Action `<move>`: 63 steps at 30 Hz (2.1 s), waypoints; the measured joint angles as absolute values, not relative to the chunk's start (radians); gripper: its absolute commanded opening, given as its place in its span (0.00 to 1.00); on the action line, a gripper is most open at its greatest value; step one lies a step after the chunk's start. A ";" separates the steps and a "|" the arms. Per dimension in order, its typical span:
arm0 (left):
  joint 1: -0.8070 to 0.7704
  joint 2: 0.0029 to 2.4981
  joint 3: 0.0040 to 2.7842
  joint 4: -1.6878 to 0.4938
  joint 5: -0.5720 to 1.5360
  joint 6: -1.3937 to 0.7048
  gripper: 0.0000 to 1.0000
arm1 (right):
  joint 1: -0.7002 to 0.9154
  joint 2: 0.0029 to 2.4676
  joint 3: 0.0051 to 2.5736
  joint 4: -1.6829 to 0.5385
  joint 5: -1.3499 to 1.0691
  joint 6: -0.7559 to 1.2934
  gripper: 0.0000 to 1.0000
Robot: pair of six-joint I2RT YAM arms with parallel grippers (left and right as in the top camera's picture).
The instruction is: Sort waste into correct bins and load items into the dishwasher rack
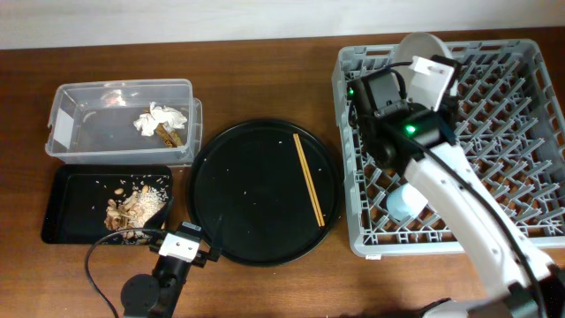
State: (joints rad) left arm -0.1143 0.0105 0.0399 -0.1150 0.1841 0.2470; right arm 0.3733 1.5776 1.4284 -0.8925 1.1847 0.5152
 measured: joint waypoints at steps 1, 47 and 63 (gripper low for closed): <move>-0.114 0.010 0.040 -0.115 0.184 0.247 0.99 | 0.370 1.610 1.428 -0.867 1.182 0.485 0.04; -0.114 0.010 0.040 -0.115 0.184 0.247 0.99 | 0.627 2.053 1.405 -0.876 0.056 0.392 0.18; -0.114 0.010 0.040 -0.115 0.184 0.247 0.99 | 0.533 1.530 1.455 -0.971 0.220 0.392 0.04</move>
